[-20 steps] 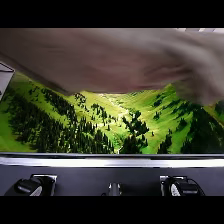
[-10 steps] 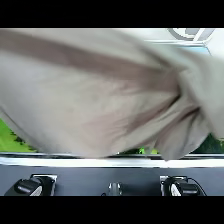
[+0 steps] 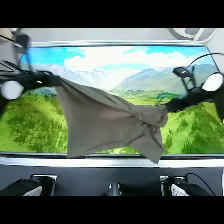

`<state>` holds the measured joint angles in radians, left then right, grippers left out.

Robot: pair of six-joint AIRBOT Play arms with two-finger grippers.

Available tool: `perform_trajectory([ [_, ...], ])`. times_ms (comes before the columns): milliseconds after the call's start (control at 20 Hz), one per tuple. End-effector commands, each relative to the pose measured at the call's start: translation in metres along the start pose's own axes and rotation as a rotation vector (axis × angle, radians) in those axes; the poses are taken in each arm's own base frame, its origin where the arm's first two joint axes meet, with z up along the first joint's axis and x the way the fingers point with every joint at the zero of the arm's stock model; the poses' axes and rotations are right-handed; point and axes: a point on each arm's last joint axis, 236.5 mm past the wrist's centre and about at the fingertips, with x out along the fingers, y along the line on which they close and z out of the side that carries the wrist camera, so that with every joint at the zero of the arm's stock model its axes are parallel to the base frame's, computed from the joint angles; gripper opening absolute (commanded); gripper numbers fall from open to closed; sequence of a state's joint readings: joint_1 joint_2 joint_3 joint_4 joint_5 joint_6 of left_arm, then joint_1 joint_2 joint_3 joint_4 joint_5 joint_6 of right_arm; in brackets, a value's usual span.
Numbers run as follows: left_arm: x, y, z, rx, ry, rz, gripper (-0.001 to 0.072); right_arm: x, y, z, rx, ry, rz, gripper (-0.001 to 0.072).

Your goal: Fold the shirts.

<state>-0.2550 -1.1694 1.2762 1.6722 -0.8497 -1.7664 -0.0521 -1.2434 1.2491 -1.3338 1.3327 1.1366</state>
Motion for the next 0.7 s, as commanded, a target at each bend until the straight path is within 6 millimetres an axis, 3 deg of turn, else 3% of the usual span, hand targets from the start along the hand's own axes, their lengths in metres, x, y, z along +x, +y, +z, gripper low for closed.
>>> perform_trajectory([
  [0, 0.071, -0.023, -0.063, -0.158, 0.209, -0.065, 0.0031, 0.056, 0.016, 0.045, 0.149, -0.133, 0.163, 0.002],
  [50, 0.077, -0.034, -0.074, -0.205, 0.252, -0.1, 0.0074, 0.058, 0.014, 0.055, 0.169, -0.172, 0.166, 0.0025],
  [100, 0.079, -0.04, -0.082, -0.239, 0.292, -0.123, 0.0278, 0.057, 0.008, 0.064, 0.168, -0.21, 0.145, 0.0138],
  [150, 0.077, -0.041, -0.093, -0.261, 0.342, -0.13, 0.0587, 0.052, 0.001, 0.067, 0.141, -0.223, 0.128, 0.0408],
  [200, 0.071, -0.032, -0.103, -0.247, 0.398, -0.114, 0.0641, 0.042, -0.004, 0.066, 0.087, -0.218, 0.123, 0.0569],
  [350, 0.033, 0.013, -0.144, -0.08, 0.606, -0.105, 0.0641, 0.002, -0.039, 0.038, 0.037, -0.126, 0.111, 0.0614],
  [450, 0.008, 0.036, -0.175, -0.123, 0.685, -0.09, 0.0639, -0.012, -0.052, -0.004, 0.076, -0.012, 0.158, 0.0594],
  [550, -0.009, 0.035, -0.221, -0.237, 0.747, -0.128, 0.0593, -0.008, -0.055, -0.044, 0.115, 0.113, 0.175, 0.0522],
  [650, -0.019, 0.015, -0.272, -0.319, 0.813, -0.21, 0.0593, 0.011, -0.043, -0.061, 0.098, 0.155, 0.199, 0.0525],
])
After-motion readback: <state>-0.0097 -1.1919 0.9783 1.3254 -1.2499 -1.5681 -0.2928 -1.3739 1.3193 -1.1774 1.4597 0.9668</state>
